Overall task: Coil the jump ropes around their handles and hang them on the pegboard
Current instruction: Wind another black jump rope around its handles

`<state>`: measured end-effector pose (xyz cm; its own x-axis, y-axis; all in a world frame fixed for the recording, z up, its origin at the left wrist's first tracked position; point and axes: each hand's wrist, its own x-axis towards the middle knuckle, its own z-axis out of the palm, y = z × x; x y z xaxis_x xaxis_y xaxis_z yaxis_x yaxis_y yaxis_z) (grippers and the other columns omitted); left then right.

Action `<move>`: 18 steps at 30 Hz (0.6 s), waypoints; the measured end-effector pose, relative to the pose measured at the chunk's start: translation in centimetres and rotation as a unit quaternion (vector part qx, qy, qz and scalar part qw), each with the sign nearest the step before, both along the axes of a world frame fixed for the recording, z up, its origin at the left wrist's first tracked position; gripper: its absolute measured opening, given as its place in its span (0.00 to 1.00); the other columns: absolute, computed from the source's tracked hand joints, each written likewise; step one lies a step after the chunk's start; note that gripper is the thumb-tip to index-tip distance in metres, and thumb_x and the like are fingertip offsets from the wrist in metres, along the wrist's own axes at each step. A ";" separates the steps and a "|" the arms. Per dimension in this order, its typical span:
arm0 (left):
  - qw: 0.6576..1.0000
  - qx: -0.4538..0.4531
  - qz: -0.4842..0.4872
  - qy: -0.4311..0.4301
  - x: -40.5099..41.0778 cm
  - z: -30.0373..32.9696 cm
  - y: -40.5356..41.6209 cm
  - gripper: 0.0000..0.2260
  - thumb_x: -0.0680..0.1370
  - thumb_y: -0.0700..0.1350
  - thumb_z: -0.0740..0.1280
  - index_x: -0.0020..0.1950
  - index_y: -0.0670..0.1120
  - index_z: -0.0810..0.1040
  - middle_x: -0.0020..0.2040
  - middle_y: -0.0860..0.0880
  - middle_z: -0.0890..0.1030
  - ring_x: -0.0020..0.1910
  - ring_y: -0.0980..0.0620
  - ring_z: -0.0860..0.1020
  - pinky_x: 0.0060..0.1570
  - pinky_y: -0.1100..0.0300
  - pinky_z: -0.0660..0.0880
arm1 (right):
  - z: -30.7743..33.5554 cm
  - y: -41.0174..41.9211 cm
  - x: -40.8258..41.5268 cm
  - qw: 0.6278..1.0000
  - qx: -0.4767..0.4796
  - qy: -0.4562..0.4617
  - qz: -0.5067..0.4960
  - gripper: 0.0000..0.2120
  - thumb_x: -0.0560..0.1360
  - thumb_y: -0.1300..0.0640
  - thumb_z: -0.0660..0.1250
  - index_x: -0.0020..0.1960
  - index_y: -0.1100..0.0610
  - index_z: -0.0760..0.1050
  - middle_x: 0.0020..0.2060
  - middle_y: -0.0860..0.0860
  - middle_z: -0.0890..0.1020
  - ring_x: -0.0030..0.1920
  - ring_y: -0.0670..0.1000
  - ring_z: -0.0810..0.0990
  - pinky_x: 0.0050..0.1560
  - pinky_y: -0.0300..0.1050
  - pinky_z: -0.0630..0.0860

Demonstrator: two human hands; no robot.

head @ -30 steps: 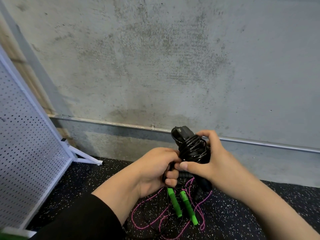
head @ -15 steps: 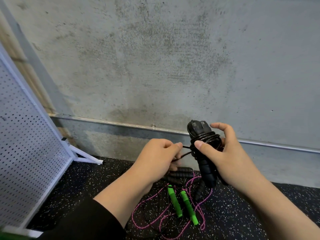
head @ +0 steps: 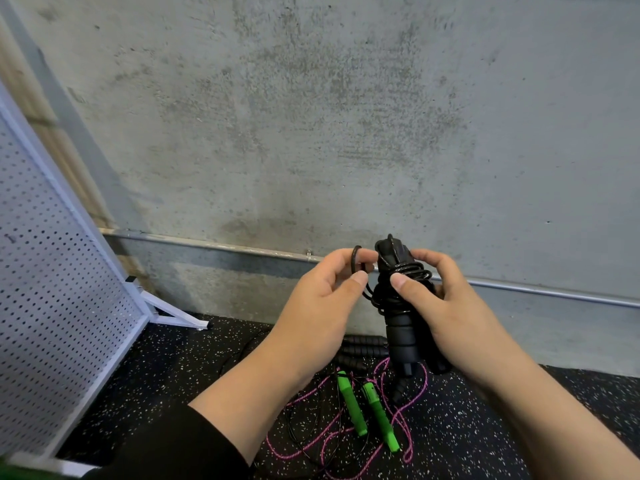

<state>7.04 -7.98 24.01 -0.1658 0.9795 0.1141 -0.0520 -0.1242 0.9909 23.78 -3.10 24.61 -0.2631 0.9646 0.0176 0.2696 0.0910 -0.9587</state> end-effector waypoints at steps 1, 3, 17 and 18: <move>1.000 0.002 0.009 0.013 0.0 0.1 0.0 0.11 0.84 0.38 0.62 0.58 0.50 0.82 0.55 0.55 0.85 0.59 0.60 0.80 0.64 0.63 0.73 | 0.1 -0.2 0.0 1.000 -0.006 0.006 0.009 0.18 0.77 0.46 0.70 0.64 0.39 0.71 0.45 0.47 0.87 0.45 0.47 0.87 0.49 0.48 0.80; 0.998 0.016 0.041 0.043 -0.2 0.1 0.3 0.09 0.83 0.39 0.65 0.53 0.50 0.84 0.50 0.54 0.86 0.54 0.58 0.81 0.61 0.61 0.76 | 0.2 -0.5 -0.1 1.000 -0.010 0.011 0.028 0.16 0.78 0.49 0.69 0.63 0.40 0.71 0.45 0.47 0.87 0.44 0.46 0.87 0.46 0.42 0.79; 0.974 0.070 0.048 0.211 0.2 0.3 -0.1 0.11 0.81 0.39 0.68 0.61 0.50 0.82 0.52 0.58 0.82 0.52 0.65 0.77 0.52 0.74 0.70 | -0.3 -0.5 0.1 1.000 0.008 0.007 0.020 0.14 0.79 0.49 0.68 0.62 0.37 0.71 0.46 0.45 0.87 0.45 0.43 0.86 0.46 0.40 0.76; 0.978 0.066 0.059 0.187 0.1 0.3 -0.1 0.10 0.80 0.39 0.70 0.58 0.51 0.82 0.49 0.58 0.83 0.50 0.64 0.79 0.52 0.72 0.71 | -0.2 -0.6 0.0 1.000 0.003 0.015 0.022 0.14 0.79 0.49 0.68 0.62 0.37 0.71 0.46 0.44 0.87 0.45 0.43 0.86 0.45 0.39 0.76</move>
